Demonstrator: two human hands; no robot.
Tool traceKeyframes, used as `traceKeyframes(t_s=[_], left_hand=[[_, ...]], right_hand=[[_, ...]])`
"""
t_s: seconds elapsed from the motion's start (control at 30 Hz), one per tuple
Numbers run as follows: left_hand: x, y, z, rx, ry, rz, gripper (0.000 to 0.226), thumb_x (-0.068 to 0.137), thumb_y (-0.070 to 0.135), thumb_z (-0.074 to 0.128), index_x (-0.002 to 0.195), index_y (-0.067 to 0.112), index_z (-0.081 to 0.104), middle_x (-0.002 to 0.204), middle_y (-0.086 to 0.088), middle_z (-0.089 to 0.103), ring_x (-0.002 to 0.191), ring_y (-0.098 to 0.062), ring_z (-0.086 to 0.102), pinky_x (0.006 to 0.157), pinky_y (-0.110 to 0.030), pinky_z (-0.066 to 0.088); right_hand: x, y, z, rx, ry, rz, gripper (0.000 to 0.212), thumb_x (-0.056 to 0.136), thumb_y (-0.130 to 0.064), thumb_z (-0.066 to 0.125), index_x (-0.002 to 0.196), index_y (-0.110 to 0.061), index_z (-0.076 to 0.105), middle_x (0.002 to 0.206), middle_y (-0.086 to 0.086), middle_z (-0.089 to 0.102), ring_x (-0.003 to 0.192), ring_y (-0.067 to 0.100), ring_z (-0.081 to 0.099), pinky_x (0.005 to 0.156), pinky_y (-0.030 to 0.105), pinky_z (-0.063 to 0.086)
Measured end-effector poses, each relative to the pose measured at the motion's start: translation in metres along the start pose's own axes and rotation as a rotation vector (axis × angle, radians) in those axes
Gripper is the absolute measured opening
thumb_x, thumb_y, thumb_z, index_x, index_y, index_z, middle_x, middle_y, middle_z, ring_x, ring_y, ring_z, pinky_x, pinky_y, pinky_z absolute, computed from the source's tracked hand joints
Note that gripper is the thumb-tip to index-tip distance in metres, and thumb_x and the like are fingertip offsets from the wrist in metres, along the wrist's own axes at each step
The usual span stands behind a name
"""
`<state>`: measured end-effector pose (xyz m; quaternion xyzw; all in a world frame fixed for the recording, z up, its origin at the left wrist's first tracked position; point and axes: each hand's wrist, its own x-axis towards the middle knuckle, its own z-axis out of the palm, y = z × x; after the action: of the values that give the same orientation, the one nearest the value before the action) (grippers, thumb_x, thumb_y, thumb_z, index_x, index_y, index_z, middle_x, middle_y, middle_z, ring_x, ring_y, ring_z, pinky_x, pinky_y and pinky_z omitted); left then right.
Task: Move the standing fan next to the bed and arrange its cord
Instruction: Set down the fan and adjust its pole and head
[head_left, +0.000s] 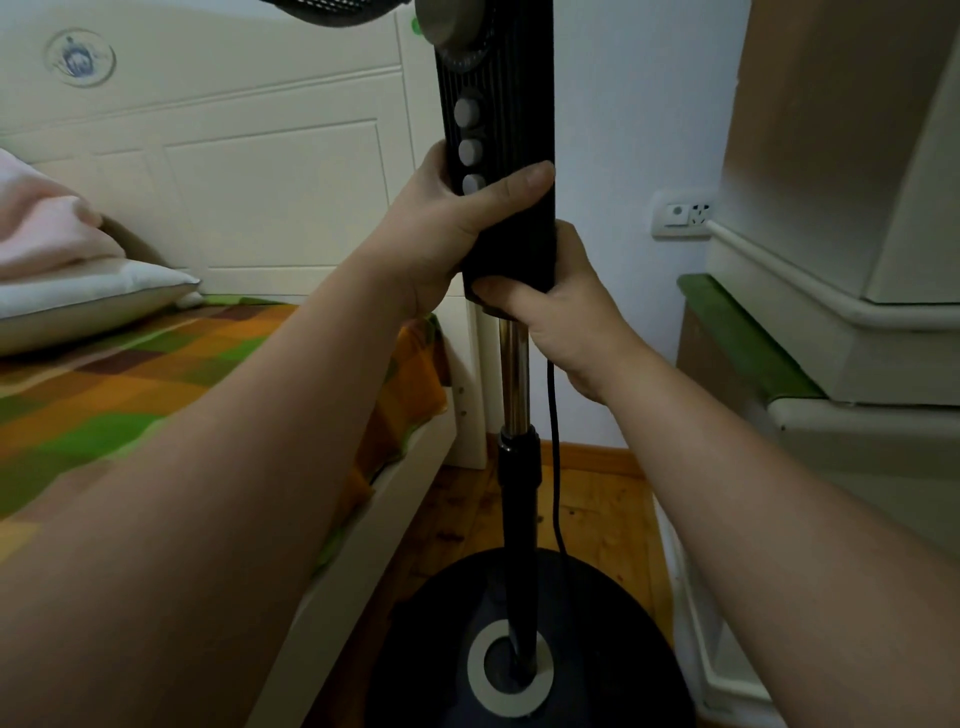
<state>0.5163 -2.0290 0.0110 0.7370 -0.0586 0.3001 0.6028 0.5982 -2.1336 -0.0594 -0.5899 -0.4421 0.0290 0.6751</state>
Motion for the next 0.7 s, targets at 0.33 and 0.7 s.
traceKeyframes(t_s=[0.33, 0.7], left_hand=[[-0.005, 0.0, 0.015, 0.117, 0.191, 0.047, 0.067, 0.075, 0.027, 0.087, 0.129, 0.008, 0.052, 0.116, -0.007, 0.07, 0.101, -0.016, 0.073, 0.088, -0.036, 0.061], [-0.011, 0.003, 0.036, 0.184, 0.379, 0.071, 0.068, 0.074, 0.03, 0.089, 0.127, 0.013, 0.05, 0.111, 0.001, 0.069, 0.094, -0.008, 0.071, 0.073, -0.021, 0.061]], right_hand=[[0.007, -0.004, -0.016, -0.018, -0.173, 0.091, 0.062, 0.087, -0.021, 0.076, 0.139, -0.019, 0.043, 0.129, 0.001, 0.063, 0.119, 0.019, 0.062, 0.103, 0.044, 0.05], [0.011, -0.009, -0.034, 0.053, -0.344, 0.209, 0.078, 0.076, -0.029, 0.078, 0.144, -0.026, 0.04, 0.132, -0.007, 0.061, 0.122, 0.014, 0.059, 0.104, 0.038, 0.044]])
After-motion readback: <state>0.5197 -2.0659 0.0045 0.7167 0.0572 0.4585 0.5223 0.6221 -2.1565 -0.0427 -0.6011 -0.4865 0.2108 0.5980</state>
